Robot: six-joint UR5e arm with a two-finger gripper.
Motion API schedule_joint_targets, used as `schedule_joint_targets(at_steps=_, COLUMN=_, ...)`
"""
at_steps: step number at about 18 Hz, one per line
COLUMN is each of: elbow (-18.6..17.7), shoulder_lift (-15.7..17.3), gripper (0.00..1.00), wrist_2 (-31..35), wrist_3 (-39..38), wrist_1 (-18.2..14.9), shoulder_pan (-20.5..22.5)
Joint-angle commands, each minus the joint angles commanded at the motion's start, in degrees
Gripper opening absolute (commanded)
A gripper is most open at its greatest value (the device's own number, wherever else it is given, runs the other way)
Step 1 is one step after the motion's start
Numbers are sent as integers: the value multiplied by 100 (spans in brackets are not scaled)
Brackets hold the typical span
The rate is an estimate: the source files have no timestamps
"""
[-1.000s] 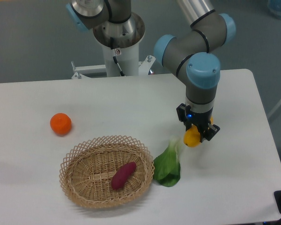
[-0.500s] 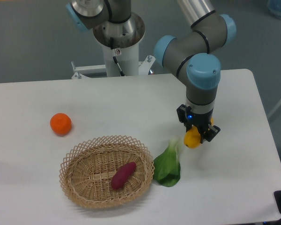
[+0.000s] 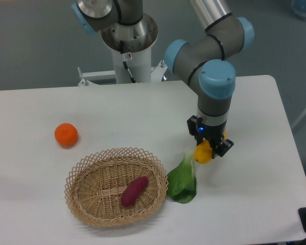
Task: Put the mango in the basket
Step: 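Carry the held mango over to the wicker basket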
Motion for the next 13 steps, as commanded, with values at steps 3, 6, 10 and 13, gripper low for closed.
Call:
schedule_joint_targets(at_steps=3, elbow=35, shoulder_lift=0, gripper=57, wrist_2=0, wrist_3=-414, wrist_1=9, shoulder_pan=-325)
schedule_joint_targets(at_steps=6, elbow=123, shoulder_lift=9, gripper=57, wrist_2=-9, wrist_3=-826, wrist_1=9, shoulder_pan=-685)
schedule_joint_targets(at_steps=10, elbow=202, shoulder_lift=0, gripper=57, wrist_2=-9, wrist_3=-1223, wrist_1=9, shoulder_pan=-1063)
schedule_joint_targets(at_steps=13, elbow=193, shoulder_lift=-44, gripper=57, wrist_2=0, wrist_3=-1390, wrist_1=9, shoulder_pan=-1327)
